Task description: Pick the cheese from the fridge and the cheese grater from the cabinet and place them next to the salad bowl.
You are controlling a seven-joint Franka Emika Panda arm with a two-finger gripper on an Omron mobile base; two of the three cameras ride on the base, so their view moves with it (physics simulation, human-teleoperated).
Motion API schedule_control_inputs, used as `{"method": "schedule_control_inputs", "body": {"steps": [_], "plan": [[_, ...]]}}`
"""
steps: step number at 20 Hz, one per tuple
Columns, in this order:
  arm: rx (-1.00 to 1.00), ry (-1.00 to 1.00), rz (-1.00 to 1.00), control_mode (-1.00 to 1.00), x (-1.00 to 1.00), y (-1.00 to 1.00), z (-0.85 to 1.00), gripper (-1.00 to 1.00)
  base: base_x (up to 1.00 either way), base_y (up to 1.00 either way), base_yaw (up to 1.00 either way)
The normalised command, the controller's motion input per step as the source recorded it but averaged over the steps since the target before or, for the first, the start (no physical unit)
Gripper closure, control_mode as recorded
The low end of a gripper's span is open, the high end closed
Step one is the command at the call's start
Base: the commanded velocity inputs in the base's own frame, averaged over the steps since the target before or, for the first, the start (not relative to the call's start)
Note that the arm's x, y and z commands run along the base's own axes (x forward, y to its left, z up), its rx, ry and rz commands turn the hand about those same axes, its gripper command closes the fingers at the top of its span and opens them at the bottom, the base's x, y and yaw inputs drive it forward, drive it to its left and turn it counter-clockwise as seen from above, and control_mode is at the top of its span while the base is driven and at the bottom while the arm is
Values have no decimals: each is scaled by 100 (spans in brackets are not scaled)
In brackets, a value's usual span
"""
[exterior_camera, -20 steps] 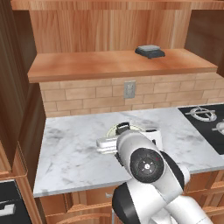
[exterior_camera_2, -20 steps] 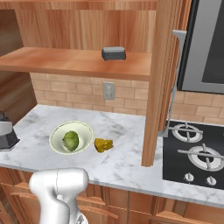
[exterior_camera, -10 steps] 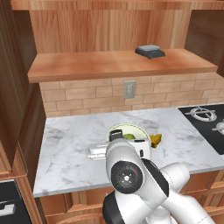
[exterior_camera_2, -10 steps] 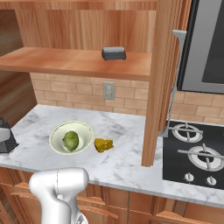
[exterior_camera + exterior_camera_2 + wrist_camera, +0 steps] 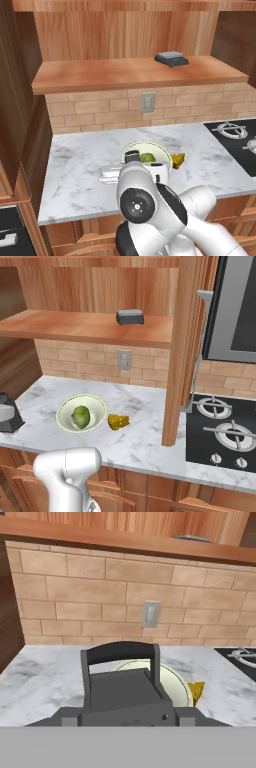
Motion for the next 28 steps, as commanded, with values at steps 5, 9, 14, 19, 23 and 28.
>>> {"method": "schedule_control_inputs", "body": {"steps": [5,9,14,19,23,28], "plan": [[3,-12,8,-100,6,-34,-40,100,0,0,0],[5,-8,9,-100,15,-32,-38,100,0,0,0],[2,-10,6,-100,15,-29,-33,100,0,0,0],[2,-7,0,-100,11,-21,-29,100,0,0,0],[0,-11,0,-100,14,-20,-38,100,0,0,0],[0,-22,0,-100,11,-12,-48,100,0,0,0]]}}
